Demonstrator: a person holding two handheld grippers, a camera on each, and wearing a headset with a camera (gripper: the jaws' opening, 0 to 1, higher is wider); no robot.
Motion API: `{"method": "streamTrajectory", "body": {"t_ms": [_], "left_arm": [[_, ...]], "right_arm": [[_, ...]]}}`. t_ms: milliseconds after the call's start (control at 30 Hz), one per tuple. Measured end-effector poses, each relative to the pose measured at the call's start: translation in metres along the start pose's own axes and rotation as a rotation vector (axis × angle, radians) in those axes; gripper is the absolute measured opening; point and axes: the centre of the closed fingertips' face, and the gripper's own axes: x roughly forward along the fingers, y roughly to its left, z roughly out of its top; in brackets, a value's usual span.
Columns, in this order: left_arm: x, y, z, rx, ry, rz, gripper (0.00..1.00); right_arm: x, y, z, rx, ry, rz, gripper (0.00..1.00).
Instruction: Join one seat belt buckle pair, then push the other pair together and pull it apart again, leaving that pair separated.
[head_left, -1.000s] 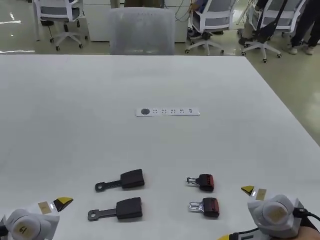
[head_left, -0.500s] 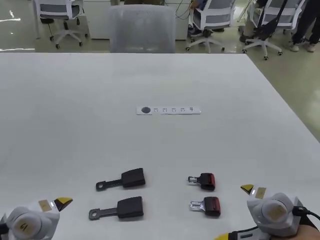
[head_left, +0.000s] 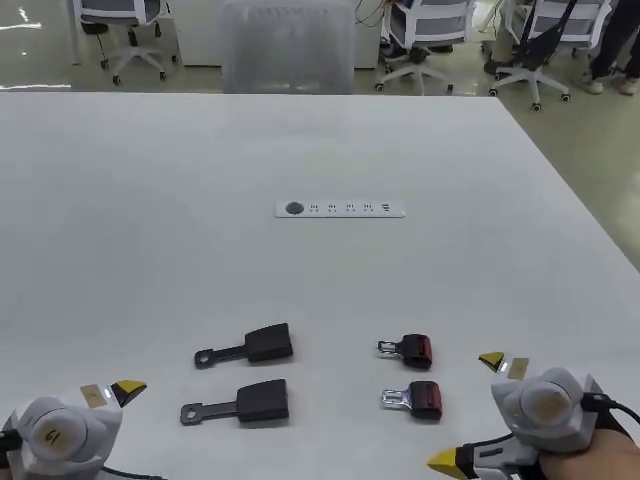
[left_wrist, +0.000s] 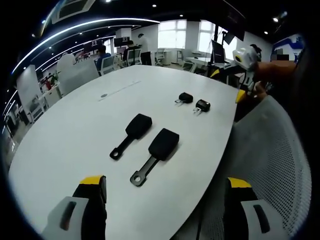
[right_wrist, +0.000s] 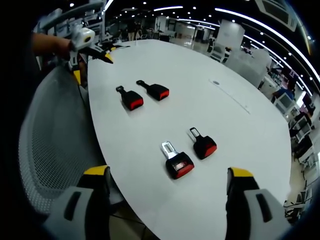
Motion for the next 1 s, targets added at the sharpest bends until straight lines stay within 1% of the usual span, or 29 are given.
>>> {"method": "streamTrajectory", "body": {"t_ms": [100,200,267,400,567,700,767,867,1000], "left_arm": [[0.0,-0.001,0.001,0.011,-0.001,-0.001,1.0],[0.0,-0.001,0.0,0.017,0.003,-0.005,0.98],[0.0,-0.001,-0.001,0.01,0.01,-0.006,0.96],[0.0,0.0,0.002,0.027,0.005,-0.002,0.97],[-0.002,0.005,0.007,0.042,-0.007,0.016,0.98],[-0.004,0.012,0.009,0.032,-0.013,0.026,0.98],[-0.006,0.015,0.011,0.031,-0.018,0.032,0.99],[-0.007,0.018,0.015,0.035,-0.024,0.039,1.0],[-0.007,0.018,0.018,0.033,-0.03,0.039,1.0]], "right_arm": [[0.0,0.0,0.0,0.0,0.0,0.001,0.99],[-0.001,0.001,0.002,0.014,-0.007,0.009,0.97],[-0.002,0.002,0.005,0.006,-0.011,0.012,0.96],[-0.004,-0.001,0.007,-0.006,-0.017,0.004,0.96],[-0.006,-0.008,0.007,0.001,-0.022,-0.014,0.97],[-0.008,-0.009,0.008,0.03,-0.026,-0.013,0.97],[-0.009,-0.01,0.01,0.052,-0.033,-0.008,0.96],[-0.012,-0.011,0.014,0.056,-0.038,-0.008,0.94],[-0.015,-0.013,0.02,0.07,-0.053,-0.011,0.94]]}}
